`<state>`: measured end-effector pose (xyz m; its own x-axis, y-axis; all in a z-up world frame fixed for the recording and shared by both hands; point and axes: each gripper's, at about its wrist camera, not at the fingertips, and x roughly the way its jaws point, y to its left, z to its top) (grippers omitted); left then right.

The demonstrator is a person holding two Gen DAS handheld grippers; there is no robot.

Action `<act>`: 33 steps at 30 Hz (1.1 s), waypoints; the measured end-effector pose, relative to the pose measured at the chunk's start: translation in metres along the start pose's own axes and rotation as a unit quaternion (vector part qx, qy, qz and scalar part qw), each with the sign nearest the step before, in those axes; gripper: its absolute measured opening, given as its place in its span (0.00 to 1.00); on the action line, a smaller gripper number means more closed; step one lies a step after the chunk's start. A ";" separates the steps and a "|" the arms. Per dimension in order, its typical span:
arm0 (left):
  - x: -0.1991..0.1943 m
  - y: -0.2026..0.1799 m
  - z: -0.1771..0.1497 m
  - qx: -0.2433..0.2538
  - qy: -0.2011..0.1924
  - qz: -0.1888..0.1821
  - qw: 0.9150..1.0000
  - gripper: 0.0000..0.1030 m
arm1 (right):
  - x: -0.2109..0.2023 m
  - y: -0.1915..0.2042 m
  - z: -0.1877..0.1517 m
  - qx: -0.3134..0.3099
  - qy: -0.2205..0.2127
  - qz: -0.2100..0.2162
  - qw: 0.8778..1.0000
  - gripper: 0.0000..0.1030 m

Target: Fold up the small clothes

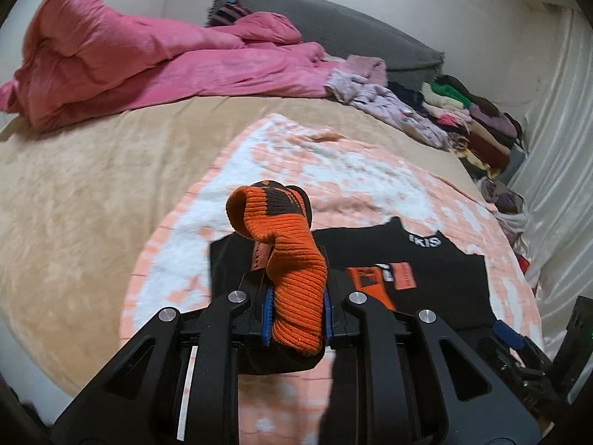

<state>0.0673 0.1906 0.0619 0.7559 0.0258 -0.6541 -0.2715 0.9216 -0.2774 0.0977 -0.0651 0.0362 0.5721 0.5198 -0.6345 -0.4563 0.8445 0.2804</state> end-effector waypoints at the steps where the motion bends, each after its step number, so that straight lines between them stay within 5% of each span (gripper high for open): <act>1: 0.003 -0.007 0.001 0.004 0.003 -0.004 1.000 0.11 | -0.001 -0.004 -0.001 0.003 0.000 -0.001 1.000 0.93; 13: 0.038 -0.082 0.000 0.054 0.030 -0.041 0.997 0.11 | -0.013 -0.052 -0.002 0.044 -0.007 -0.019 0.999 0.93; 23: 0.086 -0.124 -0.028 0.074 0.093 -0.065 0.991 0.12 | -0.023 -0.099 -0.005 0.081 -0.012 -0.054 0.995 0.93; 31: 0.097 -0.140 -0.042 0.083 0.127 -0.107 0.983 0.37 | -0.025 -0.120 -0.008 0.099 -0.013 -0.077 0.992 0.93; 33: 0.093 -0.138 -0.041 0.084 0.121 -0.107 0.983 0.37 | -0.023 -0.121 -0.007 0.102 -0.011 -0.077 0.992 0.93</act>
<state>0.1511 0.0498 0.0106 0.6159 -0.2507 -0.7469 -0.0041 0.9470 -0.3213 0.1345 -0.1799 0.0119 0.6406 0.3827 -0.6657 -0.2154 0.9217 0.3226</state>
